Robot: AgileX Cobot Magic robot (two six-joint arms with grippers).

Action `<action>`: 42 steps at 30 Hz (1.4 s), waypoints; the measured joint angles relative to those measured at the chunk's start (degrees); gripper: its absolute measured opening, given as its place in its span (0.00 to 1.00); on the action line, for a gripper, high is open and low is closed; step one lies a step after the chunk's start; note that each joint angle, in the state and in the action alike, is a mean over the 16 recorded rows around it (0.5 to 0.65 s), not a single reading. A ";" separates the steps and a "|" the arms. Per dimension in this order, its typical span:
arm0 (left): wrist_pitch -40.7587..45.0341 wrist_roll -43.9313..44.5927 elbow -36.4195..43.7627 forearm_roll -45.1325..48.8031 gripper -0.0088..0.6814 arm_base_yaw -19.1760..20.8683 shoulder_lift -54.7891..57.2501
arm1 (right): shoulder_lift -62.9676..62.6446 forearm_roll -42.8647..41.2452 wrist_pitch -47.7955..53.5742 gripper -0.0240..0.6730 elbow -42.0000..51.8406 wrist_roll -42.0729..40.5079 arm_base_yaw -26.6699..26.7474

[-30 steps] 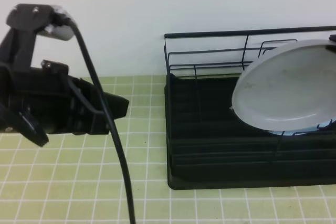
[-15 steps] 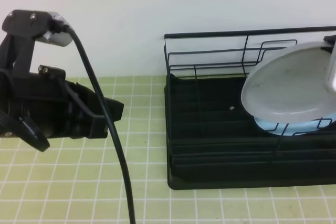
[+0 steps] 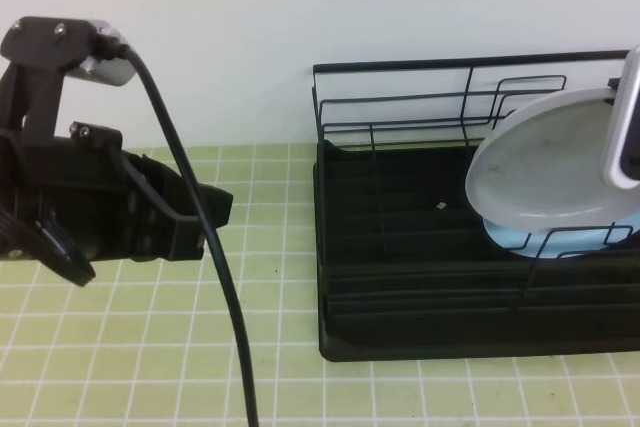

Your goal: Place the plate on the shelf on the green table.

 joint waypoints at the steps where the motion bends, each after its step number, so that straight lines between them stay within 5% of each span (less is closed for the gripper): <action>1: -0.02 0.00 0.00 0.05 0.01 0.00 0.00 | 0.12 -0.20 -0.54 0.08 0.43 0.00 0.00; 14: -0.08 0.06 0.00 0.34 0.01 0.00 0.00 | 0.57 -1.01 -4.83 0.11 5.26 0.16 -0.02; 32: 0.46 0.08 0.00 0.34 0.01 0.00 0.00 | 0.16 -0.02 -3.10 0.44 5.65 4.28 -2.14; 42: 0.36 0.07 0.00 0.15 0.01 0.00 0.00 | -4.42 7.57 -3.57 0.42 5.72 9.46 -3.47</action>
